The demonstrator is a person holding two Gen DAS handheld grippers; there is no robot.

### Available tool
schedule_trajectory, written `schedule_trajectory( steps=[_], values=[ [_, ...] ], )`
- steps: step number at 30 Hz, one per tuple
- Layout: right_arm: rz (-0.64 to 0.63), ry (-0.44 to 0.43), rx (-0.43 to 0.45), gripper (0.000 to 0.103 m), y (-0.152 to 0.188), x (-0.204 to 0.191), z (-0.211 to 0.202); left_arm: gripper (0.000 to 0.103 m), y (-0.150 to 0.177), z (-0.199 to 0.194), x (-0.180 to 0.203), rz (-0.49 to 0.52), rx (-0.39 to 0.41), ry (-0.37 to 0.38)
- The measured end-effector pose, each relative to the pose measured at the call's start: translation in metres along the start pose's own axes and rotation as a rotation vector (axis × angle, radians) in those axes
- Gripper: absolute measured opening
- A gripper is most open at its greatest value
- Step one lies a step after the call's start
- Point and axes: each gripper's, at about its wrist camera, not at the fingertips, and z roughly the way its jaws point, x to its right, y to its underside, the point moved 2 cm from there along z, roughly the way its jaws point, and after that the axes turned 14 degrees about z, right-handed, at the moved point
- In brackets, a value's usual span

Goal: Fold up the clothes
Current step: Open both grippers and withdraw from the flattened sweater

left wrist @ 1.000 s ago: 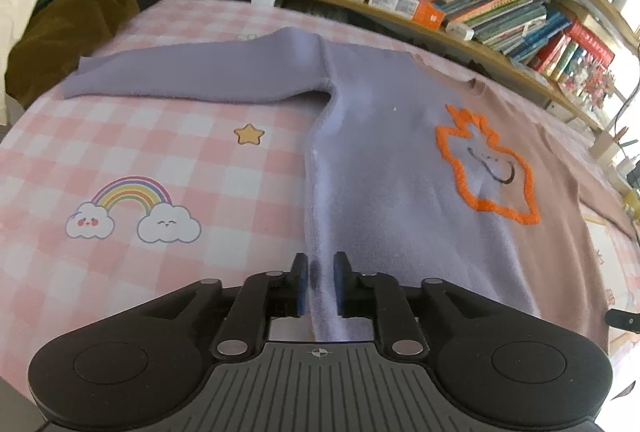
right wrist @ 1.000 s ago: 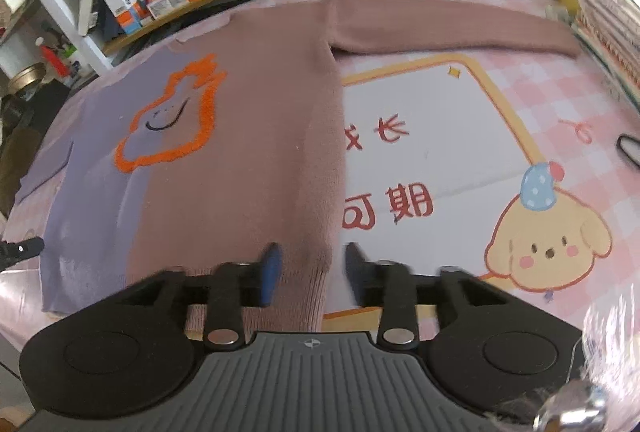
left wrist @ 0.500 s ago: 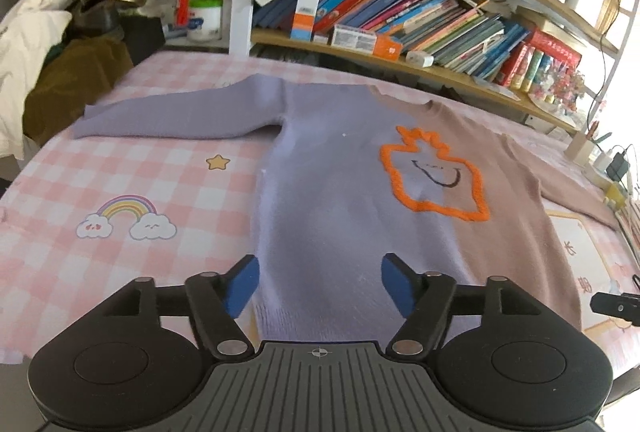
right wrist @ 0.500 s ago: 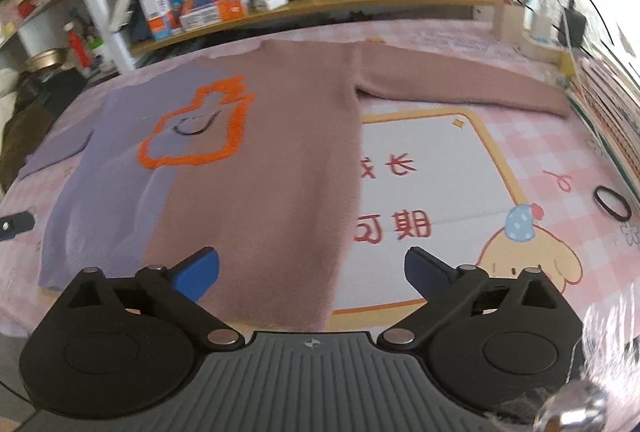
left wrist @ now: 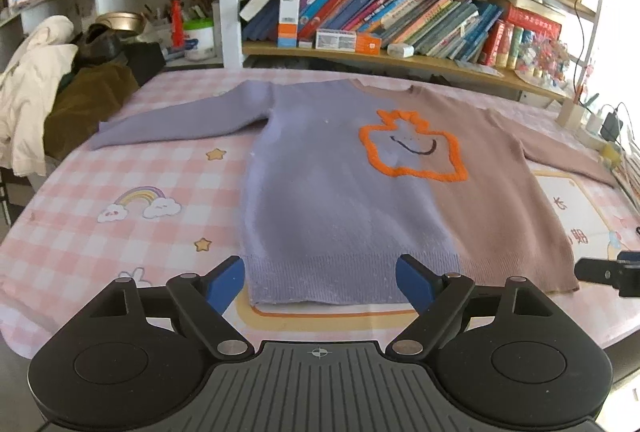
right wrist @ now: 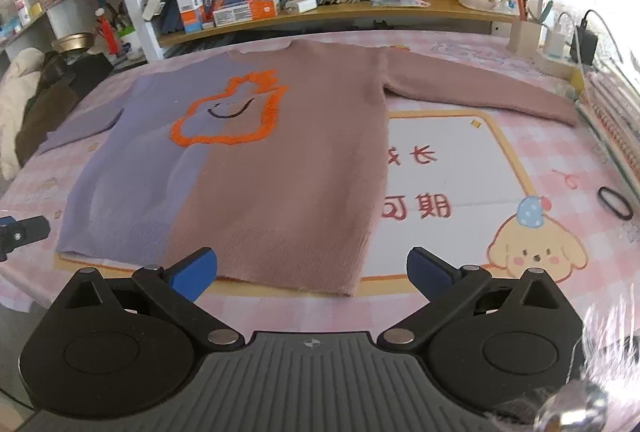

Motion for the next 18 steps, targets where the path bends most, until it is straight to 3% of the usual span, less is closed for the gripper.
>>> schedule_trajectory(
  steps=[12,18],
  values=[
    [0.006,0.07,0.046,0.102,0.003,-0.009,-0.003,0.087,-0.006,0.01,-0.003,0.04,0.024,0.042],
    [0.039,0.118,0.046,0.102,0.004,-0.031,0.006,0.087,-0.014,0.028,-0.027,0.054,0.028,0.094]
  ],
)
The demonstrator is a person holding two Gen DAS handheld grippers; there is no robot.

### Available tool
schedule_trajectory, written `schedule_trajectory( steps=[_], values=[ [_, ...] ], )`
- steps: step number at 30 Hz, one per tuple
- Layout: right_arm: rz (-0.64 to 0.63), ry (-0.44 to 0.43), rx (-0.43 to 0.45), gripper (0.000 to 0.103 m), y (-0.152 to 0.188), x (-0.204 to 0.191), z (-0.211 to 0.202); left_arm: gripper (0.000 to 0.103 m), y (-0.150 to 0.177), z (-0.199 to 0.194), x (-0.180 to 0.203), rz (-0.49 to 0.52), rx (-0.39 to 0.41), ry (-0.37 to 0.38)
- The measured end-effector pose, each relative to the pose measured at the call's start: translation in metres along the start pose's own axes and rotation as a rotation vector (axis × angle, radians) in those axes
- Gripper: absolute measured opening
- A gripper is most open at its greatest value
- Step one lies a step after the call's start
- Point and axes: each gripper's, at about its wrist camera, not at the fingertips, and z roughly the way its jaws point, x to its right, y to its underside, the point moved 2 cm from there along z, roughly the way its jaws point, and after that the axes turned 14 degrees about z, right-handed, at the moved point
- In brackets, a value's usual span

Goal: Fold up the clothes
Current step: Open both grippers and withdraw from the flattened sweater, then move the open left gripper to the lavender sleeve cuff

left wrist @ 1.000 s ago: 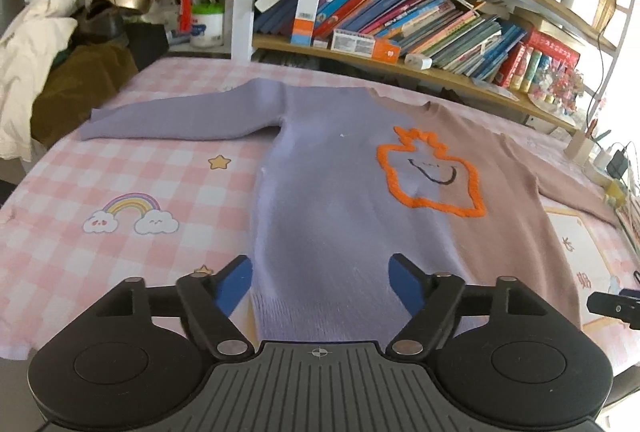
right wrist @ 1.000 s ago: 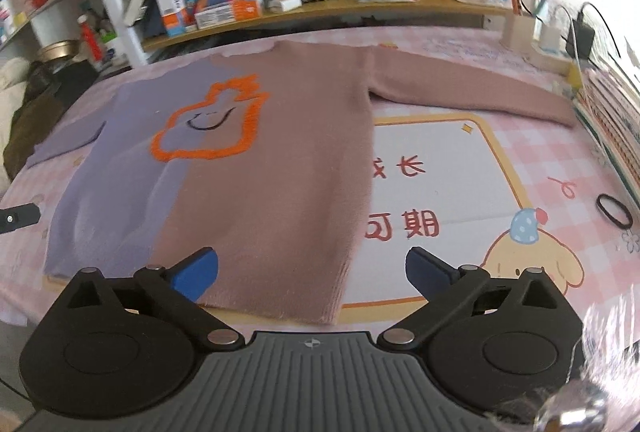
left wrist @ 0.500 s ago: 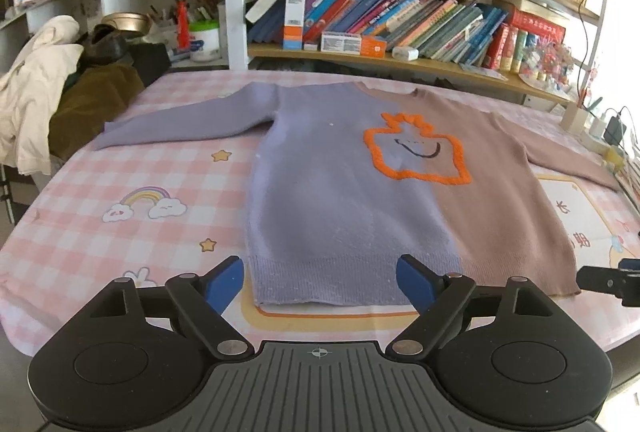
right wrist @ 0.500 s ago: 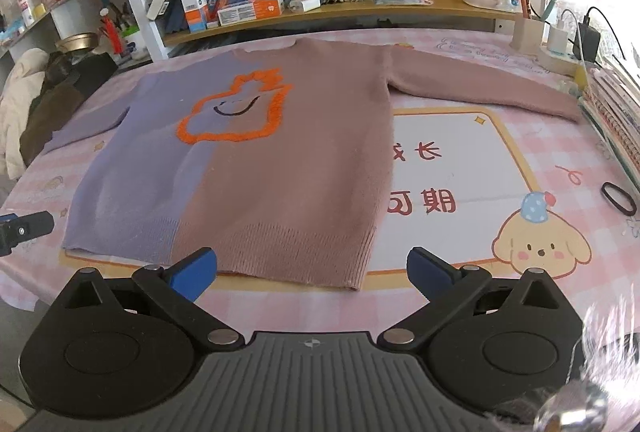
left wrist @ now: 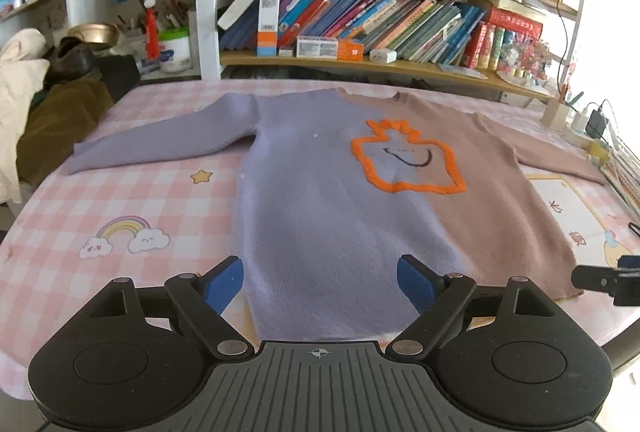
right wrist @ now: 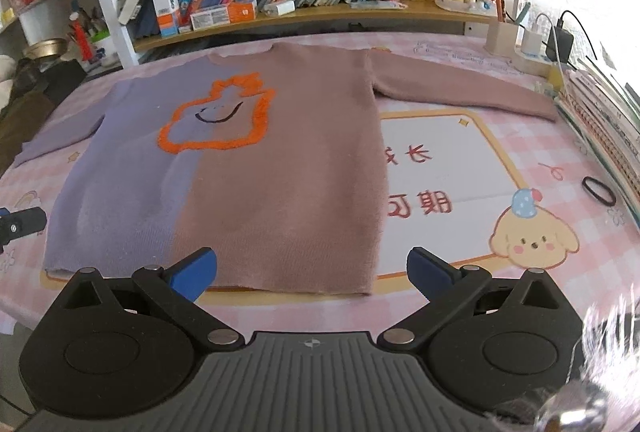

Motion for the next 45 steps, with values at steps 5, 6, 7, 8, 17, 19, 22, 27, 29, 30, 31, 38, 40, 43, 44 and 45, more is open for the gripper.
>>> schedule_trajectory(
  steps=[5,6,7,8,17,19,22,27,29,30,31,38,40,43,44,45],
  values=[
    [0.025,0.036,0.009,0.103,0.001,-0.029,0.006,0.087,-0.007,0.013,-0.029,0.032,0.006,0.044],
    [0.031,0.043,0.008,0.103,0.001,-0.036,0.008,0.087,-0.007,0.015,-0.035,0.037,0.006,0.053],
    [0.035,0.049,0.01,0.103,0.002,-0.042,0.01,0.087,-0.007,0.018,-0.041,0.038,0.004,0.059],
    [0.038,0.056,0.011,0.103,0.002,-0.047,0.012,0.087,-0.007,0.021,-0.048,0.037,0.002,0.065],
    [0.067,0.109,0.033,0.103,0.003,-0.096,0.029,0.087,-0.008,0.039,-0.107,0.009,0.017,0.084],
    [0.063,0.117,0.034,0.103,0.004,-0.106,0.033,0.087,-0.007,0.044,-0.123,-0.014,0.018,0.076],
    [0.059,0.133,0.032,0.103,0.005,-0.117,0.036,0.087,-0.005,0.052,-0.146,-0.052,0.017,0.056],
    [0.067,0.177,0.033,0.103,0.005,-0.126,0.039,0.087,-0.005,0.065,-0.181,-0.112,0.013,0.016],
    [0.067,0.191,0.03,0.103,0.006,-0.128,0.039,0.087,-0.004,0.07,-0.194,-0.136,0.013,-0.002],
    [0.064,0.196,0.029,0.103,0.006,-0.13,0.04,0.087,-0.004,0.072,-0.201,-0.15,0.013,-0.012],
    [0.061,0.202,0.027,0.103,0.007,-0.132,0.04,0.087,-0.003,0.074,-0.206,-0.162,0.013,-0.022],
    [0.063,0.241,0.021,0.103,0.008,-0.132,0.039,0.087,0.004,0.088,-0.242,-0.231,0.013,-0.115],
    [0.074,0.26,0.018,0.103,0.009,-0.129,0.038,0.085,0.005,0.09,-0.252,-0.252,0.02,-0.118],
    [0.071,0.291,0.026,0.103,0.011,-0.128,0.036,0.085,0.007,0.093,-0.266,-0.285,0.03,-0.136],
    [0.069,0.292,0.026,0.103,0.012,-0.127,0.035,0.083,0.008,0.095,-0.271,-0.302,0.031,-0.141],
    [0.063,0.294,0.024,0.103,0.013,-0.128,0.034,0.079,0.01,0.096,-0.276,-0.322,0.032,-0.144]
  ],
)
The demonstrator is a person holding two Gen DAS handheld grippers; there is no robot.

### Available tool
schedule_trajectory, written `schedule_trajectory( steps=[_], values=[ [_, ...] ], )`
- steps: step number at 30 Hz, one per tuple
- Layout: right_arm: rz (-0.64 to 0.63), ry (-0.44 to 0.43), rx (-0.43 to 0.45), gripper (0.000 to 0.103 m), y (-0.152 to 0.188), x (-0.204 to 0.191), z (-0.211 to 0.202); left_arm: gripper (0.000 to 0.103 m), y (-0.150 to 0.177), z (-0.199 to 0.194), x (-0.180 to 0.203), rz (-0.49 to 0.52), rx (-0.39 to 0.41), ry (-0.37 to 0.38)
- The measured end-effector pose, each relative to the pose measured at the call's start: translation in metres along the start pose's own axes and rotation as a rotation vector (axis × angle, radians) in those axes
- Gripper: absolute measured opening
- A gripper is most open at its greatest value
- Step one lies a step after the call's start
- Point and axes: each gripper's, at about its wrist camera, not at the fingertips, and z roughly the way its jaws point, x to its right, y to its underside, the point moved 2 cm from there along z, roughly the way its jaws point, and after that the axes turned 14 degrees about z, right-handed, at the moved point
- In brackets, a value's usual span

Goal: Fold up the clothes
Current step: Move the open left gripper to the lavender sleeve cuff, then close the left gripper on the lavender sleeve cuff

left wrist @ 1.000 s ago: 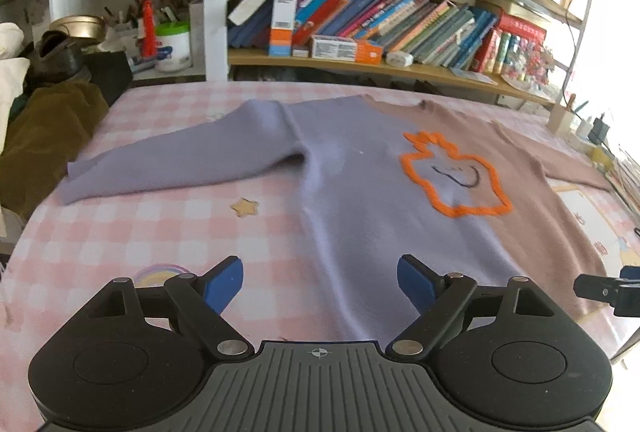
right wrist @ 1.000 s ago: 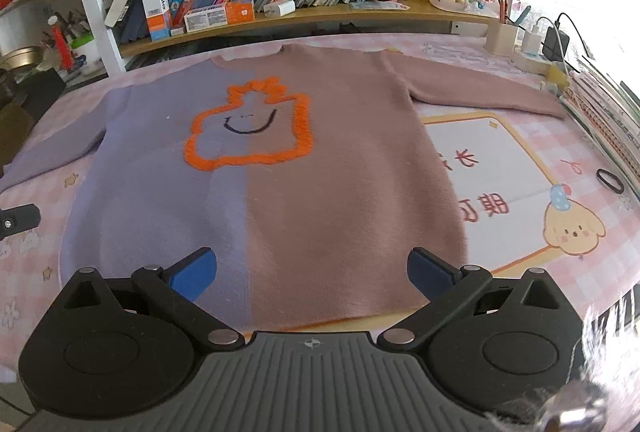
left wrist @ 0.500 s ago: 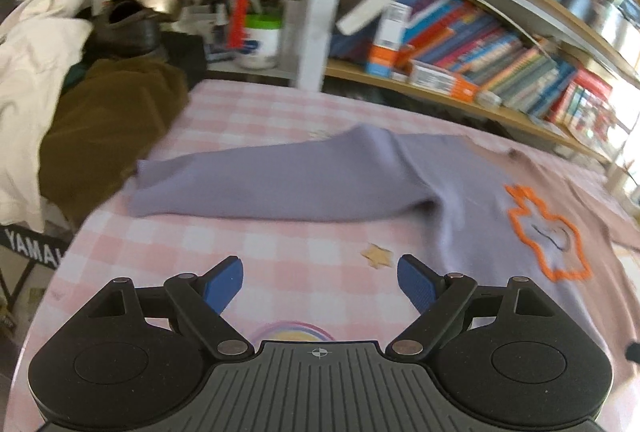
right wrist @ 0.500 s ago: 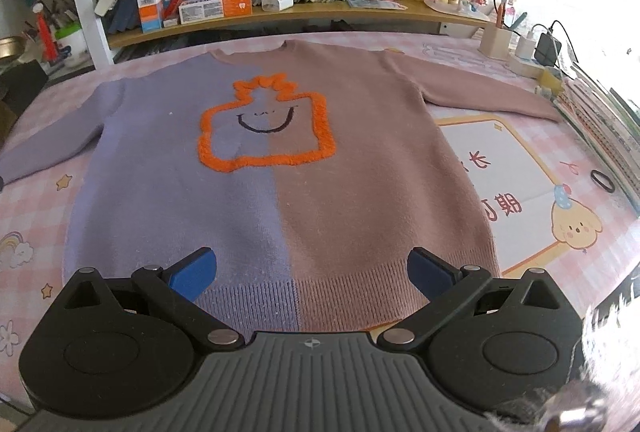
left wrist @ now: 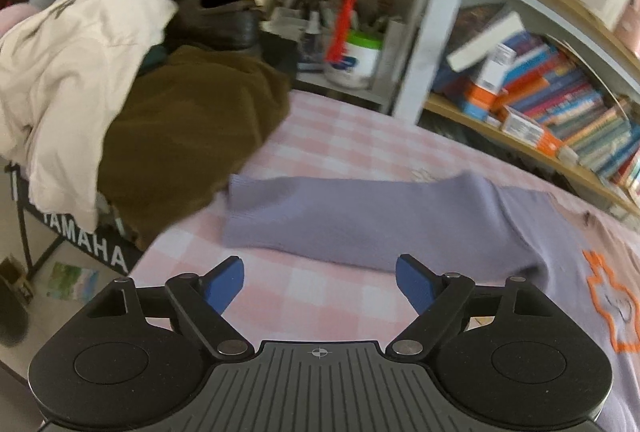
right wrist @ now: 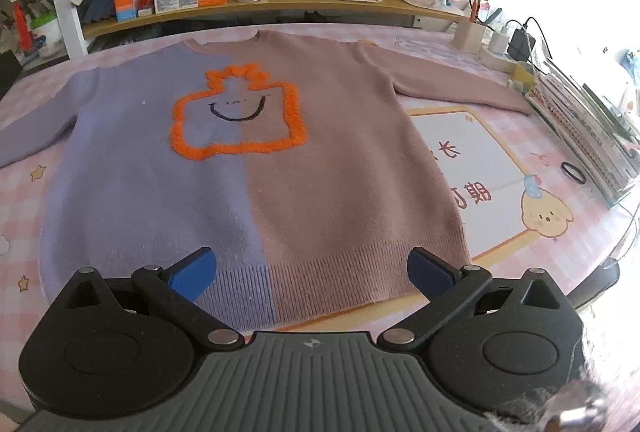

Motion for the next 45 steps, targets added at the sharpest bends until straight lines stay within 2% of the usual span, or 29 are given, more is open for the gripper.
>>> schedule_trajectory(
  steps=[4,9,10,12,21,25,31,34,36,39,43,45],
  values=[
    [-0.019,0.006,-0.001,0.103,0.002,-0.001,-0.002,0.067,0.0,0.012,-0.016,-0.089,-0.005,-0.012],
    [-0.011,0.028,-0.001,0.103,0.004,0.004,-0.005,0.061,0.0,0.028,-0.031,-0.208,-0.018,-0.01],
    [-0.006,0.034,0.0,0.103,0.004,0.005,-0.006,0.057,0.0,0.032,-0.034,-0.234,-0.025,-0.006],
    [0.006,0.048,0.0,0.103,0.004,0.01,-0.007,0.055,0.0,0.037,-0.036,-0.267,-0.013,-0.001],
    [0.025,0.079,-0.007,0.103,0.006,0.017,-0.008,0.054,-0.008,0.055,-0.014,-0.369,0.023,0.074],
    [0.03,0.087,-0.007,0.103,0.006,0.018,-0.008,0.049,-0.01,0.062,-0.012,-0.422,0.033,0.087],
    [0.037,0.092,-0.006,0.103,0.006,0.02,-0.008,0.047,-0.015,0.063,-0.008,-0.396,0.04,0.057],
    [0.045,0.097,-0.007,0.103,0.006,0.02,-0.007,0.046,-0.012,0.063,-0.022,-0.433,0.057,0.051],
    [0.051,0.1,-0.01,0.103,0.005,0.022,-0.006,0.045,-0.011,0.067,-0.031,-0.484,0.071,0.082],
    [0.047,0.096,-0.013,0.103,0.004,0.021,-0.005,0.045,-0.014,0.08,-0.031,-0.526,0.067,0.177],
    [0.033,0.088,-0.014,0.103,0.003,0.019,-0.003,0.044,-0.02,0.095,-0.001,-0.518,0.023,0.308],
    [0.026,0.086,-0.013,0.103,0.003,0.018,-0.003,0.044,-0.022,0.098,0.018,-0.494,0.012,0.337]
  ],
)
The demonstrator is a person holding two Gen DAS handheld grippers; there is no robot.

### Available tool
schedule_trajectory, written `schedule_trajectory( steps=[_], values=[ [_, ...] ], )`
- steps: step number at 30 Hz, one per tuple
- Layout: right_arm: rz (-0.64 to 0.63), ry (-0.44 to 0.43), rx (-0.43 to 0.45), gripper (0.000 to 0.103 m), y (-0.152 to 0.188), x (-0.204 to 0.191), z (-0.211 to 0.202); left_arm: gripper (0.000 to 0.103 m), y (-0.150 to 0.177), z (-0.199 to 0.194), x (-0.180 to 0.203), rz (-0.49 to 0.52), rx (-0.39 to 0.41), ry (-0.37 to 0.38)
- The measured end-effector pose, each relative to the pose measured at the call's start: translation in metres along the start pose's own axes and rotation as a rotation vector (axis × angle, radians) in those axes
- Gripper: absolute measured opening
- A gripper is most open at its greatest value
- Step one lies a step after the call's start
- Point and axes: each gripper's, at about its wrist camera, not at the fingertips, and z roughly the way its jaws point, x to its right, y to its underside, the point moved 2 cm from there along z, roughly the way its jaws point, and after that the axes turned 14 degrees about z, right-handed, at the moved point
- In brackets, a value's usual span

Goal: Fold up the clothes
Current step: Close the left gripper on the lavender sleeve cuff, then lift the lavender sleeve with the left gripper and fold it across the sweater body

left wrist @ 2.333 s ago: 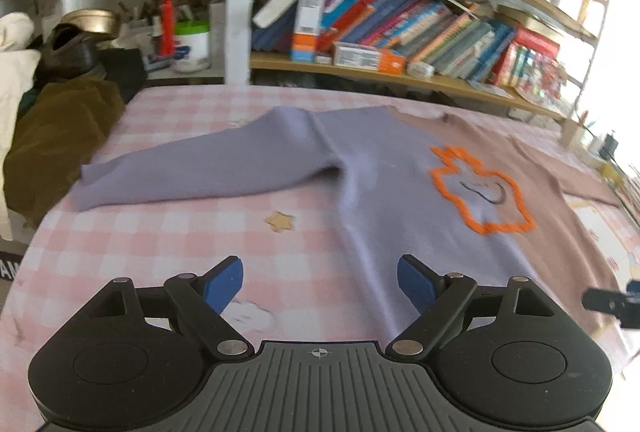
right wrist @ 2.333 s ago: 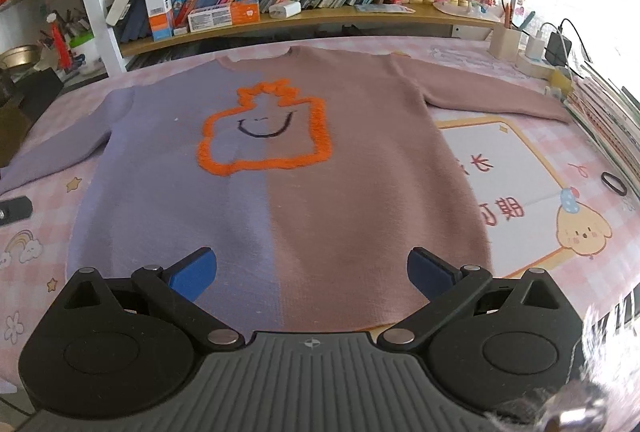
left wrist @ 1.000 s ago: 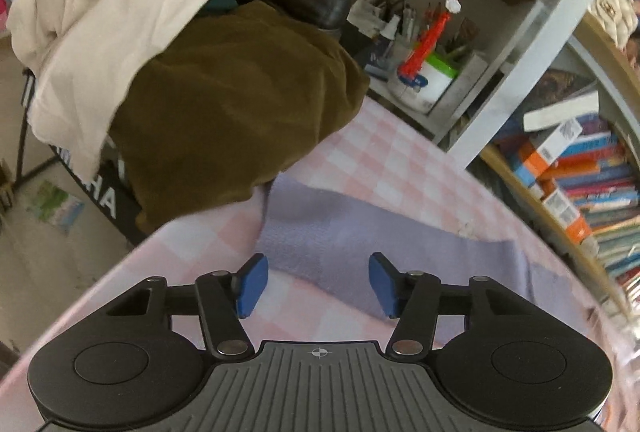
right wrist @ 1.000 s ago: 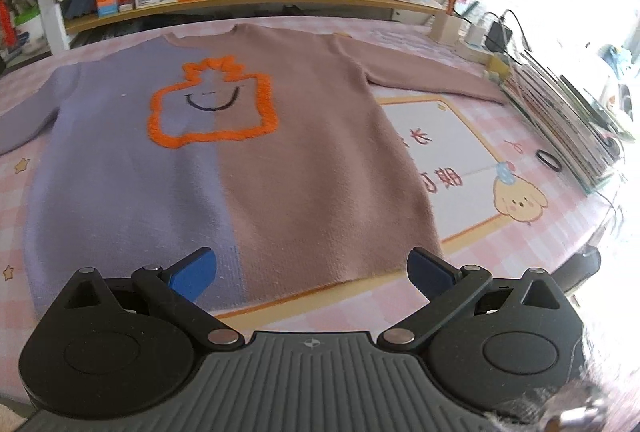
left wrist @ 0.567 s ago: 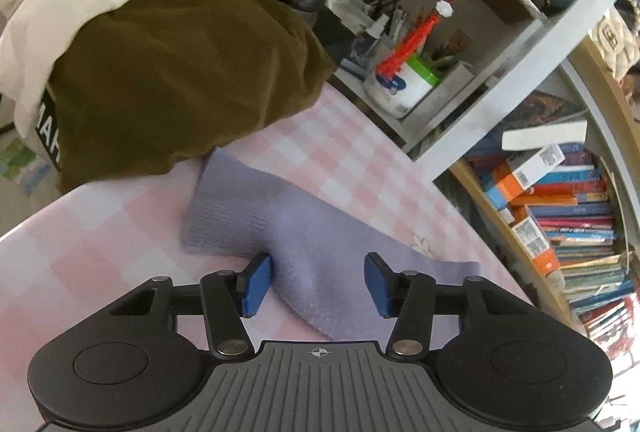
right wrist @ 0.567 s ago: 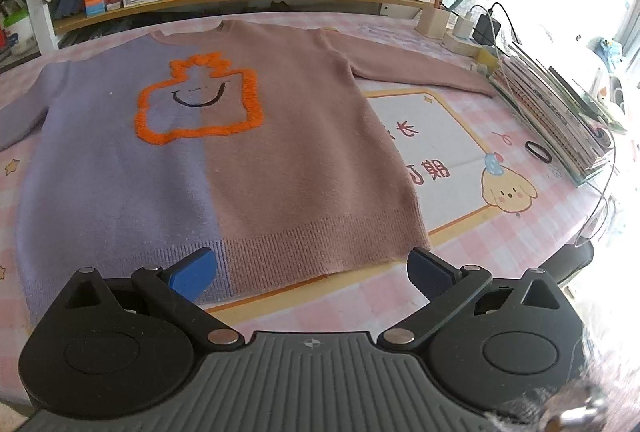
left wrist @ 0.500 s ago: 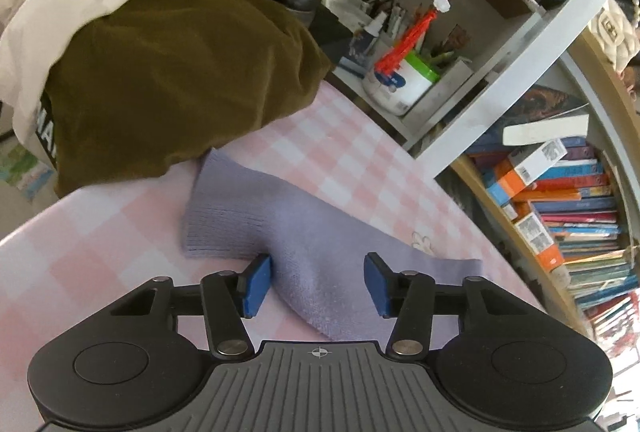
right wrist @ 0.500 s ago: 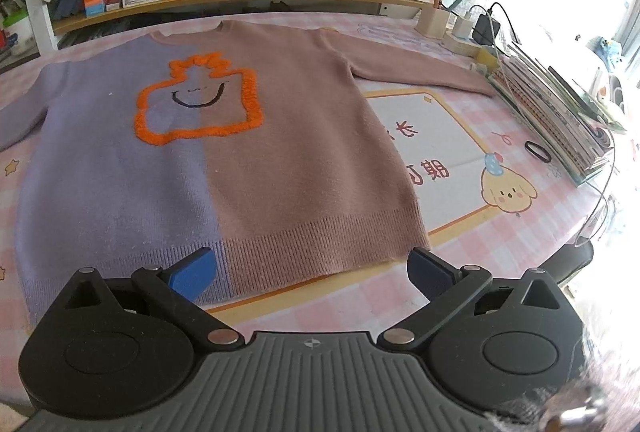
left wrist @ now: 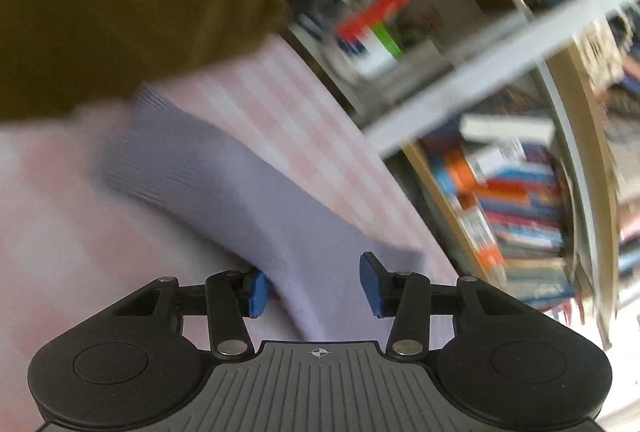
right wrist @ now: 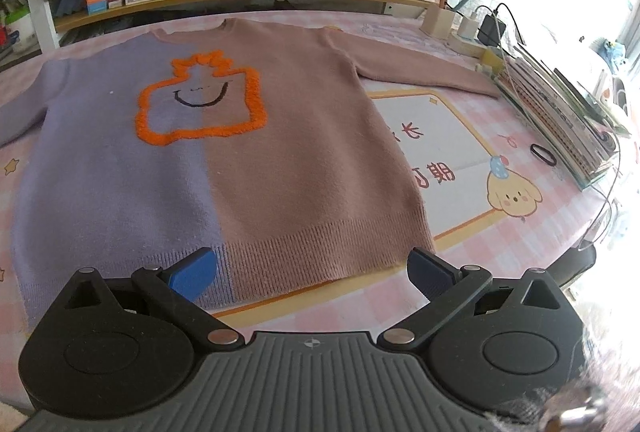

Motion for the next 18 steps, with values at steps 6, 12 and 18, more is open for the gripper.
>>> schedule_trajectory(
  steps=[6,12,18],
  values=[
    [0.023,0.02,0.009,0.103,-0.002,0.008,-0.002,0.024,-0.002,-0.003,-0.004,-0.022,0.048,-0.096],
    [0.046,0.025,0.01,0.103,-0.003,0.013,-0.001,0.021,-0.019,-0.027,-0.044,-0.109,0.137,-0.206],
    [0.013,-0.014,0.005,0.103,-0.005,0.005,0.004,0.003,-0.02,-0.034,-0.047,-0.096,0.15,-0.207]
  ],
)
